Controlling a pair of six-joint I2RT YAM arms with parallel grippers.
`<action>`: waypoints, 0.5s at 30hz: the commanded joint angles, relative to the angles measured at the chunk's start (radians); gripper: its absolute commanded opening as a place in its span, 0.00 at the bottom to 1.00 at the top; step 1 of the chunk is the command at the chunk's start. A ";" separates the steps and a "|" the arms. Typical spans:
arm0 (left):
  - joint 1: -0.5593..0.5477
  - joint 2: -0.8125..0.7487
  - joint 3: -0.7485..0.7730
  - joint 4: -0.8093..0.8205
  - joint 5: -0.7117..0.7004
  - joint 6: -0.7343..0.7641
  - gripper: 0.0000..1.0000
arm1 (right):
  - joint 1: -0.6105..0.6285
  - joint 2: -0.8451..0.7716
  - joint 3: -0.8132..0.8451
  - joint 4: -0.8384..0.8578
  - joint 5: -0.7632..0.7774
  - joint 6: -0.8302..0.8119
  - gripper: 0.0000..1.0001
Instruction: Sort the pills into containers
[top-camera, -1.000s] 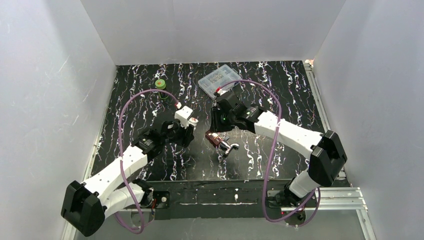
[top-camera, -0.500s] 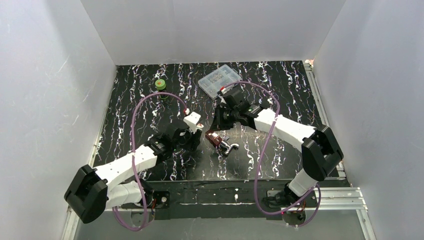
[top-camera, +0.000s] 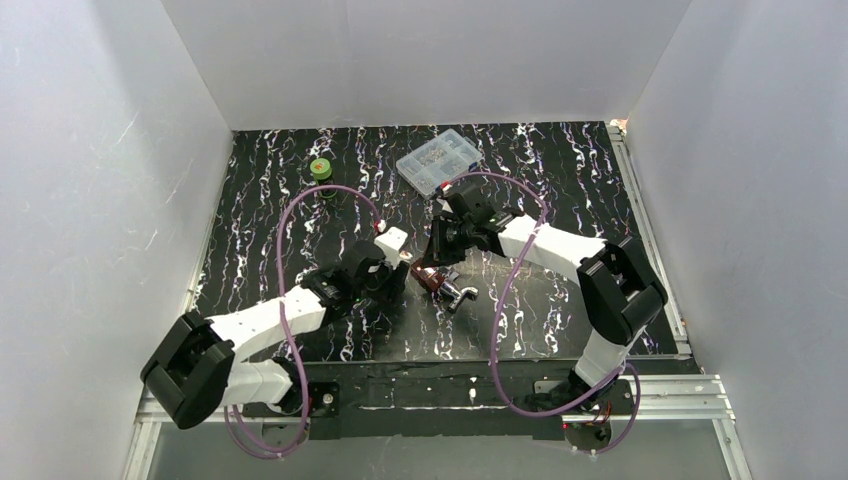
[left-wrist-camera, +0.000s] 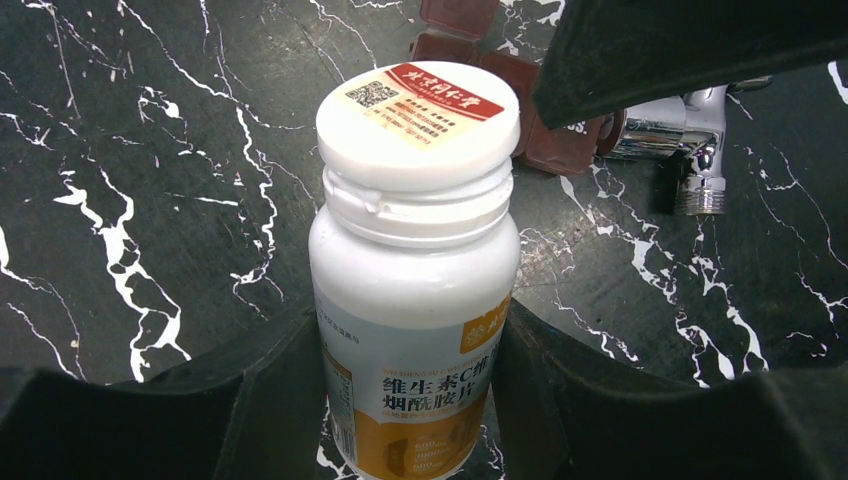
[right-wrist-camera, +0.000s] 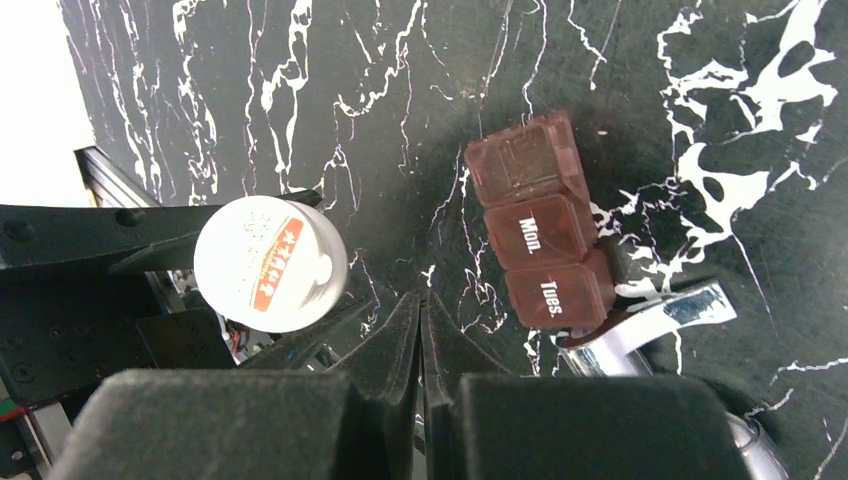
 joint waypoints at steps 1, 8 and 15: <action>-0.006 0.015 0.002 0.040 0.000 -0.007 0.00 | 0.000 0.030 0.021 0.063 -0.036 0.015 0.08; -0.006 0.033 -0.006 0.053 0.019 -0.007 0.00 | 0.001 0.078 0.051 0.083 -0.048 0.026 0.07; -0.009 0.073 0.012 0.039 0.039 -0.002 0.00 | -0.003 0.078 0.077 0.085 -0.038 0.023 0.07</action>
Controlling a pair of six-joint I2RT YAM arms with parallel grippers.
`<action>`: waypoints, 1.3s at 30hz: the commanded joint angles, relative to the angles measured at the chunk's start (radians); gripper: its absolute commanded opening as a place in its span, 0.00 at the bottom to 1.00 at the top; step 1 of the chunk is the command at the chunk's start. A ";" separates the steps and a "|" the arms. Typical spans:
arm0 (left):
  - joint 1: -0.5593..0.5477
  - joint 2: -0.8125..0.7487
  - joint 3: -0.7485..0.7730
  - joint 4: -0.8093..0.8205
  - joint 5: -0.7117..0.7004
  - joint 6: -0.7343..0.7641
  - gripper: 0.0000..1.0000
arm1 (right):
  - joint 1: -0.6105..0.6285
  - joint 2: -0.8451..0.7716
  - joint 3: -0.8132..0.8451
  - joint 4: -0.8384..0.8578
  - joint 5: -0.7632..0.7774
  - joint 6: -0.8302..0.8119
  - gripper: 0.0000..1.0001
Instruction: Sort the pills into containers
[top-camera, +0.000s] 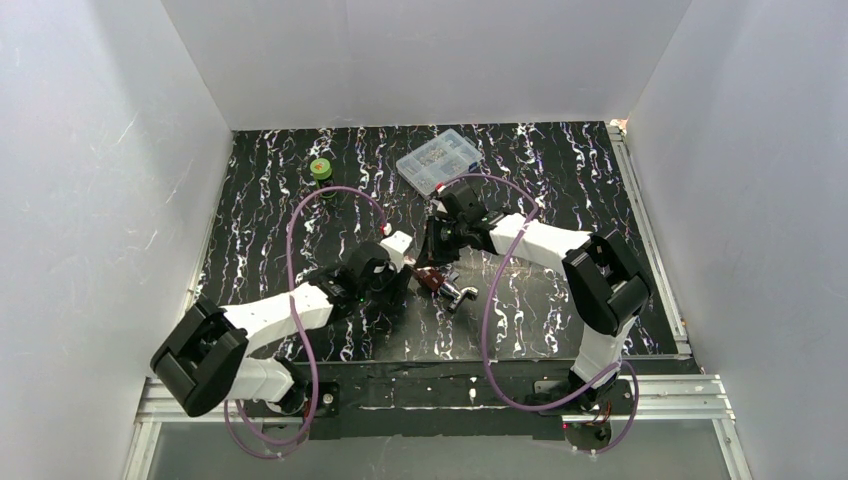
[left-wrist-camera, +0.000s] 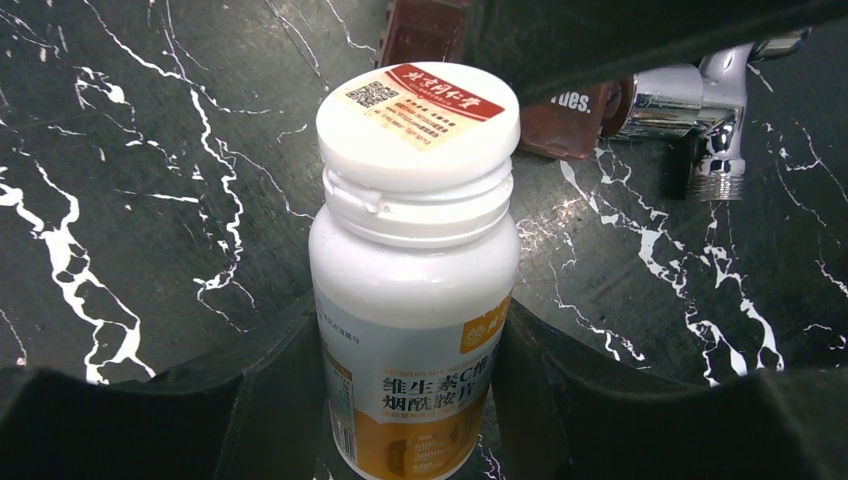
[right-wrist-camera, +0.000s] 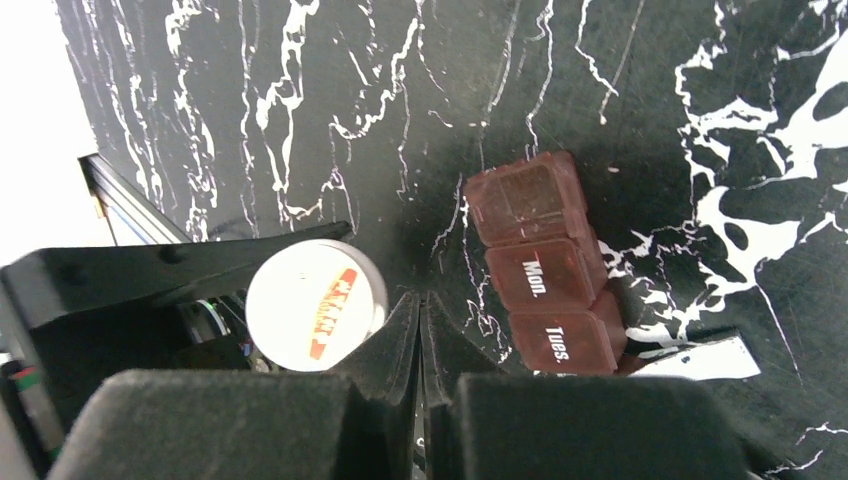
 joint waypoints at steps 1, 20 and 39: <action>-0.005 0.008 0.015 0.008 0.015 -0.003 0.00 | -0.004 -0.006 0.054 0.040 -0.013 0.003 0.07; -0.007 0.097 0.102 -0.071 0.043 0.004 0.00 | -0.037 0.003 0.045 0.071 -0.029 -0.015 0.06; -0.008 0.179 0.199 -0.190 0.075 0.017 0.00 | -0.062 0.022 0.040 0.109 -0.060 -0.023 0.06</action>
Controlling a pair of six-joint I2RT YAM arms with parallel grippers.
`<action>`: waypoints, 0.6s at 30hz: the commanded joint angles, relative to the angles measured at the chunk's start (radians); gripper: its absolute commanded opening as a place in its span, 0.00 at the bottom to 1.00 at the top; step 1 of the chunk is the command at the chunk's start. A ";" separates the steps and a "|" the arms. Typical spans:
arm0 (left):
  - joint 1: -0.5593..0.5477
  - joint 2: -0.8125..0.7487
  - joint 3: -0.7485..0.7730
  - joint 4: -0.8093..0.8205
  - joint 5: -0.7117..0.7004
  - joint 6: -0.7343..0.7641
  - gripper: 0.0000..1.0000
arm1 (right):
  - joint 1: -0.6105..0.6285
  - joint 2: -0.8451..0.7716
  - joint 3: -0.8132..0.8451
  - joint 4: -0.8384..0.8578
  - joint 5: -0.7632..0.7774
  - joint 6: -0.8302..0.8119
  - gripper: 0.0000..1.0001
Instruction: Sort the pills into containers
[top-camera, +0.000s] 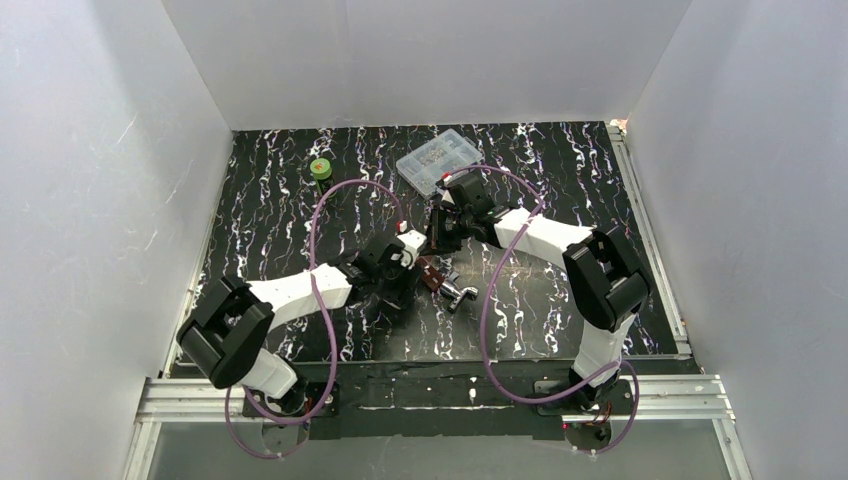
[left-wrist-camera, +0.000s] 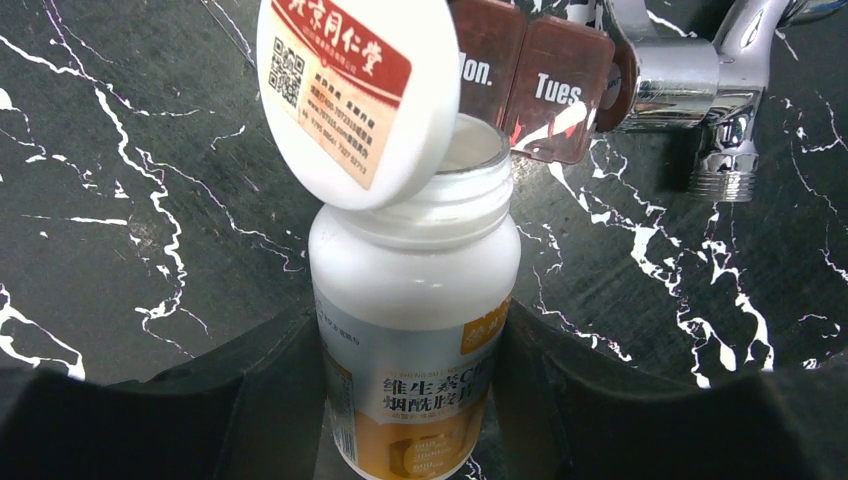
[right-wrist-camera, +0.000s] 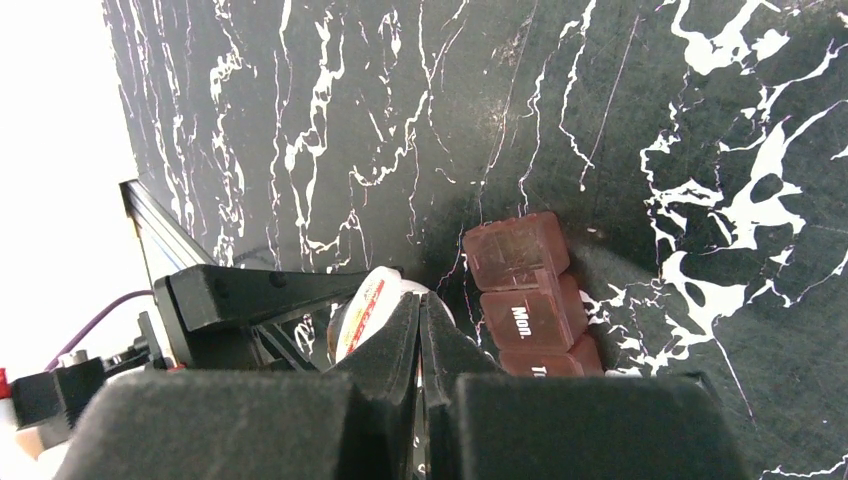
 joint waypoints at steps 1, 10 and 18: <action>-0.006 0.004 0.051 -0.043 0.003 0.014 0.00 | -0.007 0.010 0.017 0.043 -0.025 -0.019 0.06; -0.006 0.029 0.091 -0.081 0.004 0.026 0.00 | -0.009 0.019 0.016 0.055 -0.037 -0.017 0.06; -0.004 0.026 0.124 -0.145 0.003 0.051 0.00 | -0.008 0.024 0.019 0.060 -0.042 -0.018 0.06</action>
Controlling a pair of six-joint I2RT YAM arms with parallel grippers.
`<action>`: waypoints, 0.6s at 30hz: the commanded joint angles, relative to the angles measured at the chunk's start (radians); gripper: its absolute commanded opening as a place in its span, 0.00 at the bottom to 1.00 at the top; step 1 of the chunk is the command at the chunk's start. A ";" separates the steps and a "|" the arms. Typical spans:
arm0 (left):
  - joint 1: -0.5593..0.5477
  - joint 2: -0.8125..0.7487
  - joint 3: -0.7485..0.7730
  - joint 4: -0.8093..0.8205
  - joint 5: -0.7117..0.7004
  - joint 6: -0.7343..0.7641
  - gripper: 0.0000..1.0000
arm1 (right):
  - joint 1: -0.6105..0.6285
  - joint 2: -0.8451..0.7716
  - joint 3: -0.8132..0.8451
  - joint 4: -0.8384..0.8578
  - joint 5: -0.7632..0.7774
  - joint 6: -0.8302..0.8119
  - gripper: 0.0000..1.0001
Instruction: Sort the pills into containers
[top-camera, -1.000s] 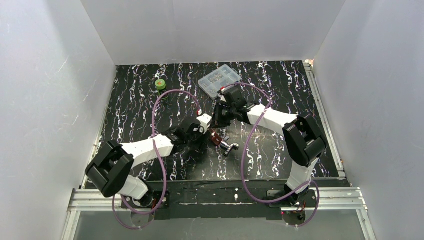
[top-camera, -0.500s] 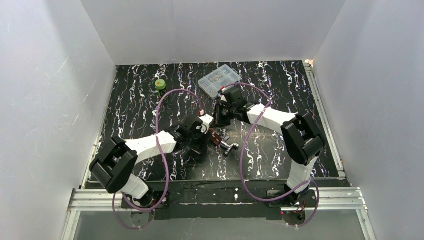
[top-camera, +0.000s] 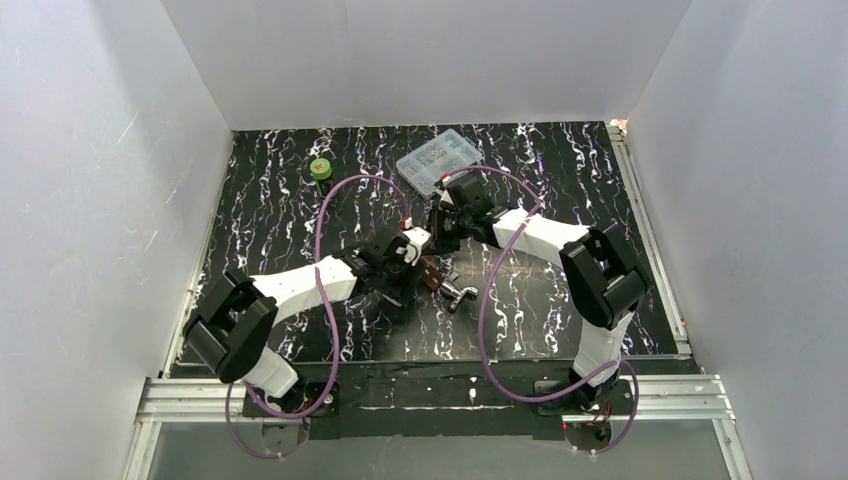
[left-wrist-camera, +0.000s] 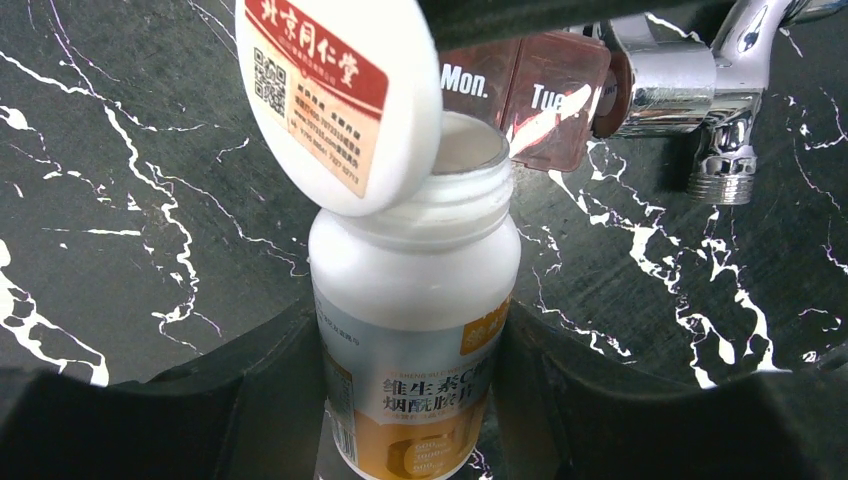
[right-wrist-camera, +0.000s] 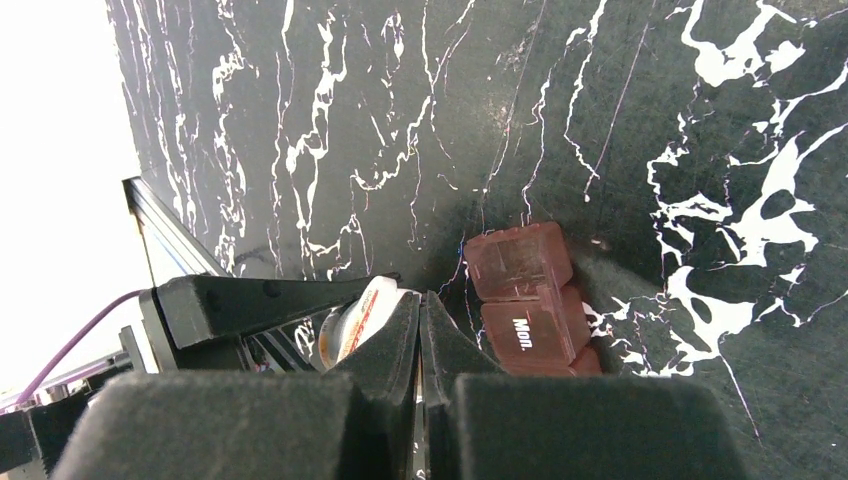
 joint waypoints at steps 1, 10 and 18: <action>-0.003 -0.011 0.043 -0.056 0.003 0.025 0.00 | -0.007 0.003 0.019 0.031 -0.023 -0.018 0.05; 0.003 0.004 0.069 -0.084 0.007 0.027 0.00 | -0.008 0.004 0.016 0.039 -0.025 -0.016 0.05; 0.009 0.037 0.105 -0.114 0.011 0.036 0.00 | -0.011 0.004 0.012 0.047 -0.027 -0.017 0.05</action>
